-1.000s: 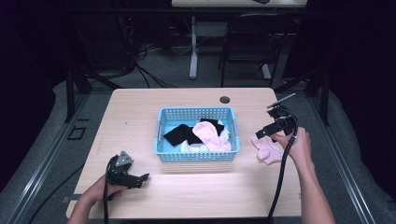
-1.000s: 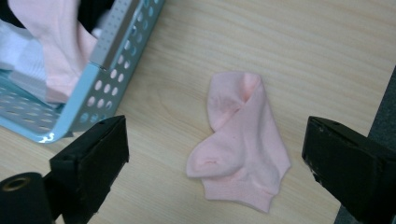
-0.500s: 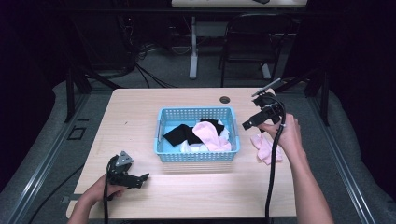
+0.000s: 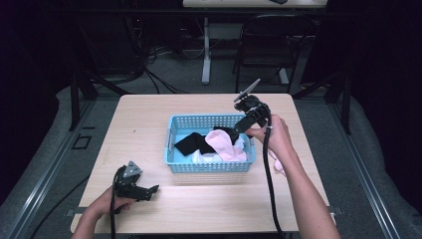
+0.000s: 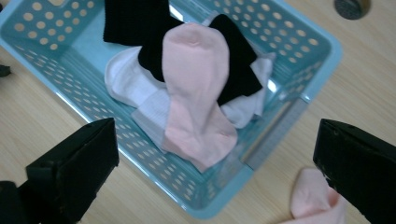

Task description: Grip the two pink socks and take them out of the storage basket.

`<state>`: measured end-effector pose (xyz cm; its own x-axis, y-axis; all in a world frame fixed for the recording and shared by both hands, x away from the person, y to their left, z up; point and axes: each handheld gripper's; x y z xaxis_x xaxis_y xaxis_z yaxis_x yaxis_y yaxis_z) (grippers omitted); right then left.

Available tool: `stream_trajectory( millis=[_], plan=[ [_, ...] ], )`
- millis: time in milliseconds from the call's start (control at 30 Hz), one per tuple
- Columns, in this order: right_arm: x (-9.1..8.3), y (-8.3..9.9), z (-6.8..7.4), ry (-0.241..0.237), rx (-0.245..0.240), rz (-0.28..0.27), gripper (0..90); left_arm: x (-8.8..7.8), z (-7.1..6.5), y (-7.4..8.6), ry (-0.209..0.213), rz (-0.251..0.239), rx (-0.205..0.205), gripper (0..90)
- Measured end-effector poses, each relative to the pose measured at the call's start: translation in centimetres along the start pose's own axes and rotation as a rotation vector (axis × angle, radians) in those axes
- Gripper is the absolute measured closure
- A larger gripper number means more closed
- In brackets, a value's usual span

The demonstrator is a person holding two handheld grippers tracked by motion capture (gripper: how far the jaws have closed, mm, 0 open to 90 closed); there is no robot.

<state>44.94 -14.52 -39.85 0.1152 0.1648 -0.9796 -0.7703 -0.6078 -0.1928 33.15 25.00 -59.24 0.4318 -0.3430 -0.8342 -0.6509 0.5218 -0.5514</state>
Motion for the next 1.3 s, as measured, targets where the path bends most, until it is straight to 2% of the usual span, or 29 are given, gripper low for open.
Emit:
stream_trajectory(
  millis=[100, 200, 233, 267, 400, 433, 467, 500, 567, 667, 767, 867, 933, 1067, 1100, 1133, 1200, 1233, 1300],
  plan=[
    [1.8, -1.5, 1.2, -0.021, -0.034, 0.043, 0.9, 0.0, 0.0, 0.0, 0.000, 0.000, 0.000, 0.0],
    [2.9, -2.1, 1.5, -0.030, -0.035, 0.053, 2.6, 0.0, 0.0, 0.0, 0.000, 0.000, -0.001, 0.0],
    [3.9, -2.6, 1.7, -0.032, -0.037, 0.065, 7.7, 0.0, 0.0, 0.0, 0.000, 0.000, 0.000, 0.0],
    [3.9, -2.6, 1.7, -0.032, -0.037, 0.065, 7.7, 0.0, 0.0, 0.0, 0.000, 0.000, 0.000, 0.0],
    [6.1, -3.4, 1.8, -0.027, -0.031, 0.110, 13.4, 0.0, 0.0, 0.0, 0.000, 0.000, 0.000, 0.0],
    [7.1, -3.7, 1.8, -0.031, -0.034, 0.144, 15.3, 0.0, 0.0, 0.0, 0.000, 0.000, 0.000, 0.0],
    [7.1, -3.7, 1.8, -0.031, -0.034, 0.144, 15.3, 0.0, 0.0, 0.0, 0.000, 0.000, 0.000, 0.0],
    [8.0, -3.9, 1.8, -0.023, -0.023, 0.155, 19.6, 0.0, 0.0, 0.0, 0.000, 0.000, 0.000, 0.0],
    [8.4, -4.0, 1.7, -0.014, -0.021, 0.172, 21.7, 0.0, 0.0, 0.0, 0.000, 0.000, 0.000, 0.0],
    [10.0, -4.1, 1.2, 0.004, 0.007, 0.193, 27.3, 0.0, 0.0, 0.0, 0.000, 0.000, 0.000, 0.0],
    [10.8, -4.1, 0.8, 0.012, 0.030, 0.218, 30.6, 0.0, 0.0, 0.0, 0.000, 0.000, 0.000, 0.0],
    [11.2, -4.1, 0.7, 0.004, 0.035, 0.224, 35.3, 0.0, 0.0, 0.0, 0.000, 0.000, 0.000, 0.0],
    [11.7, -4.2, 0.8, 0.011, 0.031, 0.249, 37.6, 0.0, 0.0, 0.0, 0.000, 0.000, 0.000, 0.0],
    [12.4, -4.2, 0.9, 0.045, 0.046, 0.265, 34.1, 0.0, 0.0, 0.0, 0.000, 0.000, -0.001, 0.0],
    [12.9, -4.2, 0.8, 0.056, 0.064, 0.267, 37.1, 0.0, 0.0, 0.0, 0.000, 0.000, 0.000, 0.0],
    [13.0, -4.2, 0.7, 0.063, 0.054, 0.286, 38.7, 0.0, 0.0, 0.0, 0.000, 0.000, 0.000, 0.0],
    [13.2, -4.2, 0.7, 0.066, 0.058, 0.281, 41.0, 0.0, 0.0, 0.0, 0.000, -0.001, 0.000, 0.0],
    [13.4, -4.1, 0.8, 0.075, 0.065, 0.273, 49.0, 0.0, 0.0, 0.0, 0.000, 0.000, 0.000, 0.0],
    [13.2, -4.2, 0.8, 0.078, 0.057, 0.281, 52.4, 0.0, 0.0, 0.0, 0.000, 0.000, 0.000, 0.0]
  ],
)
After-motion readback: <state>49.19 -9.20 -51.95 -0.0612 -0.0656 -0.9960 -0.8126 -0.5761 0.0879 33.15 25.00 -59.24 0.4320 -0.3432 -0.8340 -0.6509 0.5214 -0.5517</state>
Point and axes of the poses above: each handheld gripper's, and its own axes: x roughly forward along the jaws, y roughly out of its underside, z roughly to its left, and after that the axes turned 12 degrees about z, right-handed
